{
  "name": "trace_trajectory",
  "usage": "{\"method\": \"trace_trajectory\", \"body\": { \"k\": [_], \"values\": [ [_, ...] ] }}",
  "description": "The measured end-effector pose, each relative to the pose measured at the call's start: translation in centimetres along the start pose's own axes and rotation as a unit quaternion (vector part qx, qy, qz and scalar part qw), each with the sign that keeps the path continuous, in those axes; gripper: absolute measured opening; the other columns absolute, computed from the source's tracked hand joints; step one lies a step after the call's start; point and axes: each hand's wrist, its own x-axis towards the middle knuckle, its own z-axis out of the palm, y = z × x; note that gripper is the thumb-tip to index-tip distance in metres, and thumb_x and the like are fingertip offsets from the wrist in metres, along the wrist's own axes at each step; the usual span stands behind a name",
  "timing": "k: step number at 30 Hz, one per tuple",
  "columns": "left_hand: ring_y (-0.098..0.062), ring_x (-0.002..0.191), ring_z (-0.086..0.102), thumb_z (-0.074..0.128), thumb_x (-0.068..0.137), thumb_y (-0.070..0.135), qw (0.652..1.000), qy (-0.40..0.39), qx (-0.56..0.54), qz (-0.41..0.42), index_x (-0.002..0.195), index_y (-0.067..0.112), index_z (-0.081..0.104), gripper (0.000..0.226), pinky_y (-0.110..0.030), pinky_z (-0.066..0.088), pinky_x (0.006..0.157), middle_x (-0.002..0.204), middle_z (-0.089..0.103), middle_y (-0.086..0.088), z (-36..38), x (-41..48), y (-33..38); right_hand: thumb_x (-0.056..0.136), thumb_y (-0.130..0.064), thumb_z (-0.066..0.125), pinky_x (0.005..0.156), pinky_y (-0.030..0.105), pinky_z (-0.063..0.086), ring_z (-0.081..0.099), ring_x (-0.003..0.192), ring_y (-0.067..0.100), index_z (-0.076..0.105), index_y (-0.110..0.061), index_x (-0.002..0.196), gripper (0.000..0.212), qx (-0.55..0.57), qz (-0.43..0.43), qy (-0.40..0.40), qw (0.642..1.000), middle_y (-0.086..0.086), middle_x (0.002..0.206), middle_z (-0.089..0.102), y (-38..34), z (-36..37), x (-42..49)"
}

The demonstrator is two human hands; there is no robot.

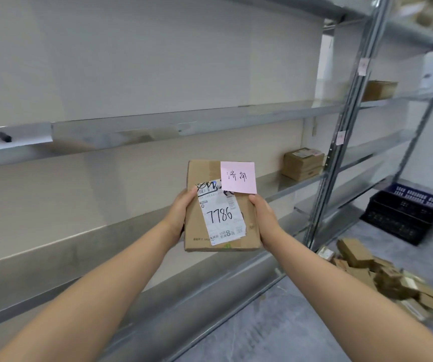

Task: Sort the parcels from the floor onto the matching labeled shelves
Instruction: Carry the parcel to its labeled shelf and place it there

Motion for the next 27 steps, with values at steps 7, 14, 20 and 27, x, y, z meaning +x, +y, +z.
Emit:
{"method": "trace_trajectory", "body": {
  "k": [7,14,20,27],
  "values": [
    [-0.031,0.099,0.066,0.052,0.077,0.055,0.999,-0.044,0.008,-0.026,0.126,0.012,0.056,0.065,-0.048,0.049,0.096,0.118,0.068,-0.014,8.2,3.4,-1.5,0.086,-0.035,0.046,0.098,0.05,0.049,0.066,0.105,0.031,0.061,-0.022,0.117,0.037,0.011,-0.003,0.056,0.998,0.01,0.112,0.071,-1.5,-8.2,1.7],
    [-0.021,0.082,0.069,0.042,0.095,0.045,0.994,-0.103,0.023,-0.029,0.103,0.022,0.065,0.034,-0.037,0.052,0.085,0.094,0.073,-0.002,15.4,7.2,-4.1,0.093,-0.031,0.043,0.093,0.047,0.052,0.067,0.097,0.03,0.063,-0.027,0.101,0.022,0.012,0.0,0.091,0.996,0.007,0.099,0.072,-1.3,-16.0,3.4],
    [-0.018,0.079,0.069,0.041,0.096,0.042,0.987,-0.151,0.027,-0.042,0.12,0.017,0.059,0.039,-0.03,0.055,0.071,0.096,0.071,-0.003,20.5,10.6,-5.5,0.096,-0.022,0.04,0.07,0.034,0.054,0.065,0.074,0.018,0.062,-0.027,0.09,0.023,0.02,-0.008,0.142,0.99,0.001,0.083,0.07,-0.9,-21.0,5.1],
    [-0.021,0.084,0.068,0.045,0.094,0.045,0.972,-0.228,0.031,-0.051,0.125,0.013,0.057,0.047,-0.034,0.055,0.078,0.103,0.071,-0.007,26.2,16.0,-5.9,0.084,-0.037,0.049,0.1,0.048,0.047,0.064,0.102,0.026,0.063,-0.021,0.111,0.034,0.012,-0.025,0.214,0.976,0.008,0.111,0.07,-1.9,-25.7,8.0]
  ]
}}
